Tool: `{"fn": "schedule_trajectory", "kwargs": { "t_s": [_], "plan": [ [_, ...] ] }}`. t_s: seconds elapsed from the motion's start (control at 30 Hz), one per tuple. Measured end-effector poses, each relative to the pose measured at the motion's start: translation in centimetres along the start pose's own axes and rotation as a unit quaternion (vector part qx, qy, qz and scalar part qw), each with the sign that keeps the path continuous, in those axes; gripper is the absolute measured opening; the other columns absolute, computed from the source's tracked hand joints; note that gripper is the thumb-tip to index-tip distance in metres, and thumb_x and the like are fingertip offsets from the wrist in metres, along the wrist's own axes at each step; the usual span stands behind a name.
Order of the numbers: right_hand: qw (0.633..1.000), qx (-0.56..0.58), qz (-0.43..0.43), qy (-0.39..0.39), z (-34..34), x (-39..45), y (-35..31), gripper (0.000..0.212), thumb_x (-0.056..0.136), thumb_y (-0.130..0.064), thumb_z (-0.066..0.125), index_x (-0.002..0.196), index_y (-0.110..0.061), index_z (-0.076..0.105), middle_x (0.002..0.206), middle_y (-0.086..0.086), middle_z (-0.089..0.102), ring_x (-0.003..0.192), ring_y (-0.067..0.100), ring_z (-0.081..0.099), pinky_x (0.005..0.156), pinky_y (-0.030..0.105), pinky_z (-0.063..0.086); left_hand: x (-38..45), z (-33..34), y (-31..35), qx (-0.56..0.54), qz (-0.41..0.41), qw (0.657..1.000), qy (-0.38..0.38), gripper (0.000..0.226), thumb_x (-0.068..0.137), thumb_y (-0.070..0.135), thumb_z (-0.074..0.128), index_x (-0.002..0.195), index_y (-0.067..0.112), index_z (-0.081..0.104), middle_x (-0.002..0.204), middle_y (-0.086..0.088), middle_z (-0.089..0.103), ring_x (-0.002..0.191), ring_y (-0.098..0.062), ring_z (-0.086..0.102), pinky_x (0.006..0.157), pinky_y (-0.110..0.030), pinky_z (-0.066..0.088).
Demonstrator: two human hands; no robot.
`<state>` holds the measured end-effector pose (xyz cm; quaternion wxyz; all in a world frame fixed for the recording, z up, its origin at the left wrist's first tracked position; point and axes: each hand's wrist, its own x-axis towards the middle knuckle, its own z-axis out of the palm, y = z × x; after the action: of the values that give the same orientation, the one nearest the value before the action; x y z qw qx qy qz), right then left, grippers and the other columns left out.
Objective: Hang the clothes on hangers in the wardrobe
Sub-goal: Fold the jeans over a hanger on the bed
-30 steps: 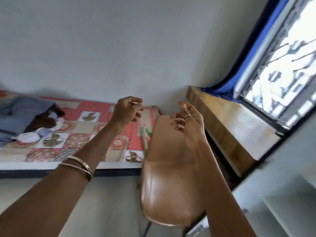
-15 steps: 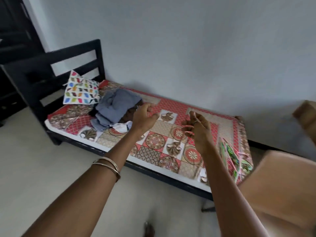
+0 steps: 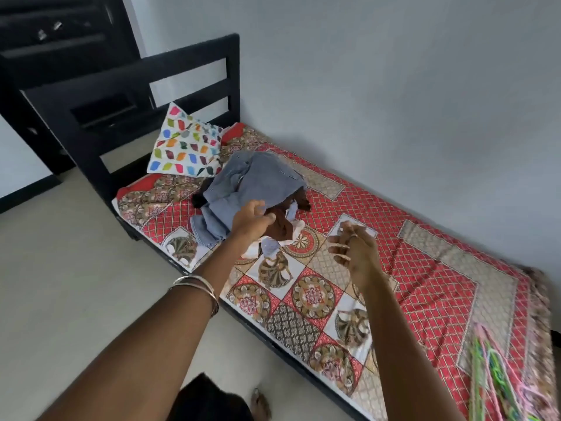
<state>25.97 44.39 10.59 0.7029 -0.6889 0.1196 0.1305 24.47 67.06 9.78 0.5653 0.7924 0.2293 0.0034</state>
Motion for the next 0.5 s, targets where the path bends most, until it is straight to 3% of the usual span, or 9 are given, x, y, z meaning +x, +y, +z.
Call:
{"fn": "schedule_trajectory", "kwargs": {
  "t_s": [0.13,0.23,0.3,0.5],
  "plan": [
    [0.999,-0.032,0.032,-0.024,3.8,6.8,-1.0,0.018,0.102,-0.023,0.045,0.105,-0.017,0.062,0.080,0.005,0.069,0.063,0.018,0.058,0.055,0.027,0.040,7.1,-0.9,-1.4,0.000,-0.076,0.997,0.010,0.035,0.089,0.024,0.064,0.122,0.016,0.056,0.113,-0.004,0.059,0.098,-0.024,0.059,0.082,-0.036,0.052],
    [0.997,-0.056,0.046,-0.030,6.9,13.0,-0.5,0.018,0.102,-0.022,0.046,0.101,-0.015,0.063,0.077,0.006,0.068,0.059,0.018,0.057,0.054,0.026,0.037,13.6,-1.9,-3.5,-0.012,-0.145,0.989,0.037,0.025,0.087,0.020,0.065,0.111,0.016,0.061,0.109,-0.013,0.065,0.096,-0.032,0.064,0.082,-0.042,0.056],
    [0.995,-0.065,0.063,-0.036,8.6,16.0,0.1,0.020,0.102,-0.017,0.045,0.104,-0.011,0.064,0.075,0.005,0.068,0.057,0.018,0.058,0.054,0.025,0.036,16.4,-2.5,-4.6,-0.032,-0.179,0.983,0.038,0.020,0.088,0.018,0.064,0.108,0.013,0.062,0.105,-0.018,0.066,0.090,-0.034,0.066,0.073,-0.040,0.056],
    [0.988,-0.085,0.129,-0.025,15.2,27.6,2.8,0.015,0.100,-0.019,0.049,0.102,-0.012,0.063,0.076,0.009,0.068,0.059,0.022,0.058,0.054,0.026,0.041,28.0,-3.7,-7.1,-0.040,-0.226,0.972,0.043,0.002,0.090,0.014,0.059,0.090,0.014,0.061,0.092,-0.012,0.063,0.081,-0.030,0.063,0.066,-0.036,0.050]
  ]
}}
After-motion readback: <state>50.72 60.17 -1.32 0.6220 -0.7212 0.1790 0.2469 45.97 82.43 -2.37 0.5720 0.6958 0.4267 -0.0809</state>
